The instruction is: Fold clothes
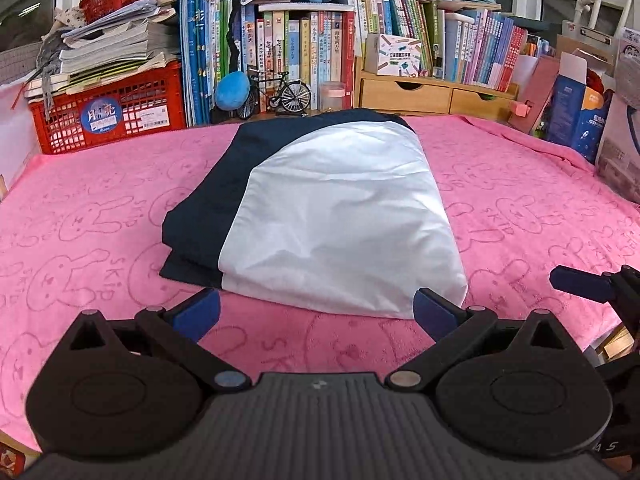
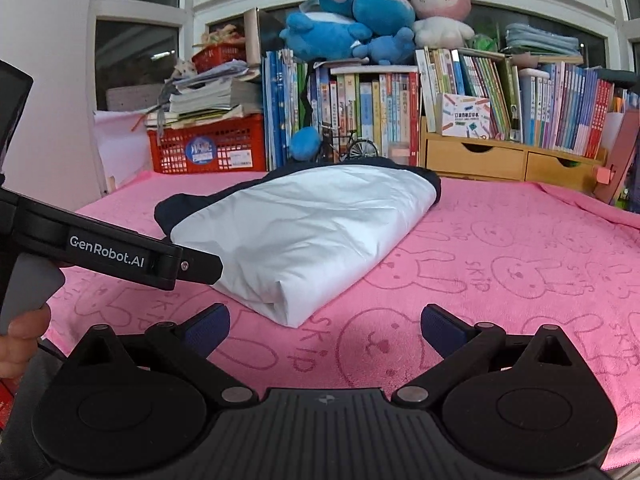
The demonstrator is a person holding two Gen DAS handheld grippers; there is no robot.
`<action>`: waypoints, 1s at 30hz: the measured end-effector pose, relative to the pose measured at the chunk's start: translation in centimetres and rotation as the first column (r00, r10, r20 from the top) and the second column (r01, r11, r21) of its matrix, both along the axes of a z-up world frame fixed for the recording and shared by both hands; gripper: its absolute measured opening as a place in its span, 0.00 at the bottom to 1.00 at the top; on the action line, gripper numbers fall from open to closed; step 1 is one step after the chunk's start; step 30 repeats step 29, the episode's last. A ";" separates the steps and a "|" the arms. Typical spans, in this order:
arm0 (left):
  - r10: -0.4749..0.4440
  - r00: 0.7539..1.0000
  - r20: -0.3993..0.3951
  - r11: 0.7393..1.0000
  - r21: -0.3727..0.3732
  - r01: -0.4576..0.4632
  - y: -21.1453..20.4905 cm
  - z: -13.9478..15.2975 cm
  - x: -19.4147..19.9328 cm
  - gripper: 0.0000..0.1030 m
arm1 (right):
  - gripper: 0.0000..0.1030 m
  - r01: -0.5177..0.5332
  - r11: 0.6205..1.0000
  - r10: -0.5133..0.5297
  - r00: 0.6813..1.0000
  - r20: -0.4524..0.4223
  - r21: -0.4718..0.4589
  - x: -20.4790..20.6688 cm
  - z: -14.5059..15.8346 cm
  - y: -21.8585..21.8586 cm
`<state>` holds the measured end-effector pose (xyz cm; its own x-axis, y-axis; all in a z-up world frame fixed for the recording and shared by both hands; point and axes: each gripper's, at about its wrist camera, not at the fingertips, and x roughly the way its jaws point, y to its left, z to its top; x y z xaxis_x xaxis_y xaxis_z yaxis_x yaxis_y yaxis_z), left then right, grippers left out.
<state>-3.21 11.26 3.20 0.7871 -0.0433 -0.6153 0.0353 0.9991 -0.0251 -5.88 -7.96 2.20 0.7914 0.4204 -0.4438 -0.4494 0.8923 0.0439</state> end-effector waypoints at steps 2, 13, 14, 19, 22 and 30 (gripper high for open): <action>0.008 1.000 -0.009 1.000 -0.010 -0.008 0.2 -0.2 0.0 1.00 | 1.00 -0.001 1.000 0.001 1.000 -0.004 -0.004 0.0 -0.2 0.2; 0.024 0.999 -0.045 0.998 -0.057 -0.026 0.8 -1.3 -0.1 1.00 | 1.00 -0.017 1.000 0.016 1.000 -0.018 -0.017 -0.6 -0.8 1.1; 0.025 0.999 -0.038 0.998 -0.064 -0.027 0.9 -1.3 -0.2 1.00 | 1.00 -0.018 1.000 0.017 1.000 -0.019 -0.019 -0.7 -0.9 1.2; 0.031 0.999 -0.018 0.997 -0.072 -0.033 1.0 -1.2 -0.4 1.00 | 1.00 -0.023 0.999 0.023 1.000 -0.021 -0.021 -0.8 -0.9 1.3; 0.028 0.999 -0.017 0.996 -0.080 -0.029 1.0 -1.2 -0.4 1.00 | 1.00 -0.024 0.999 0.024 0.999 -0.021 -0.020 -0.9 -0.9 1.3; 0.022 1.000 -0.017 0.997 -0.076 -0.023 1.0 -1.1 -0.5 1.00 | 1.00 -0.027 0.999 0.026 0.999 -0.023 -0.021 -1.0 -0.9 1.5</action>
